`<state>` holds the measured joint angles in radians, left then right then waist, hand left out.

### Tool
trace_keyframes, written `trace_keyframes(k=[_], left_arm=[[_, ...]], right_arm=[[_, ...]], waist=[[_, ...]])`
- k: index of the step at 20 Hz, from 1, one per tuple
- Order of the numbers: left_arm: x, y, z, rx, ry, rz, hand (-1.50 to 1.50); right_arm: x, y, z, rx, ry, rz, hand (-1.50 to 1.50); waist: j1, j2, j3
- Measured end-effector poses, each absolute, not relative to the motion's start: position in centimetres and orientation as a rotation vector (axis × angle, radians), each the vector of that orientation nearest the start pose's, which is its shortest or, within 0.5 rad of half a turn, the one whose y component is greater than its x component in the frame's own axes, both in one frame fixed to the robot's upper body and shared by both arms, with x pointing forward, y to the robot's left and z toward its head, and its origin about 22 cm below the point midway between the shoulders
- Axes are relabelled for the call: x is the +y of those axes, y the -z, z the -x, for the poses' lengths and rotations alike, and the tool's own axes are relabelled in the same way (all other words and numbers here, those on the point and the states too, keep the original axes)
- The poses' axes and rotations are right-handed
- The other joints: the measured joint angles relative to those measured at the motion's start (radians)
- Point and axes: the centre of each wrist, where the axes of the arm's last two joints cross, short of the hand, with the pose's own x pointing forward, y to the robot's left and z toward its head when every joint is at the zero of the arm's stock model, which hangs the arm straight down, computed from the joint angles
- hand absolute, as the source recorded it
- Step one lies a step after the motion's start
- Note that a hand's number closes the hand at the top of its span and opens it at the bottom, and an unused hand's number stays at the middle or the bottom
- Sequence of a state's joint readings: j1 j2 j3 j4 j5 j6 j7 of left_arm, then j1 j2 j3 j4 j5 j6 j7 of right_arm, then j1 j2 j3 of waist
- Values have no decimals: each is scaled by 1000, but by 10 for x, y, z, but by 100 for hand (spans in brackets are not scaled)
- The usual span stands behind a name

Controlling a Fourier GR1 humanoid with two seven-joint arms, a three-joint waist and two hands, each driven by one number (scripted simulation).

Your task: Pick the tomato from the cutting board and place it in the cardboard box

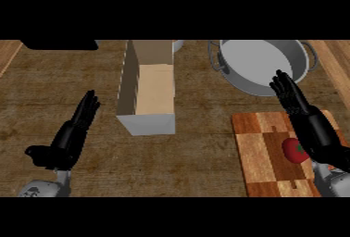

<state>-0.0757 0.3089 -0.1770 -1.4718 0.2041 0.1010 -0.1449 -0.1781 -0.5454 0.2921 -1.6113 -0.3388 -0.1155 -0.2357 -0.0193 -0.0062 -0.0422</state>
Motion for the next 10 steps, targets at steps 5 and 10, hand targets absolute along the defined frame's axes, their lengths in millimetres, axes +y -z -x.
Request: trace_keyframes(k=[5, 10], left_arm=[[276, -5, -259, -1605, 170, -187, 0], [291, 1, -253, -1514, 185, -314, 0]], right_arm=[[-292, -91, -283, -1956, -296, -112, -150], [-344, -83, -287, -1886, -269, 241, -150]], waist=[[15, 6, 32], [21, 12, 38]])
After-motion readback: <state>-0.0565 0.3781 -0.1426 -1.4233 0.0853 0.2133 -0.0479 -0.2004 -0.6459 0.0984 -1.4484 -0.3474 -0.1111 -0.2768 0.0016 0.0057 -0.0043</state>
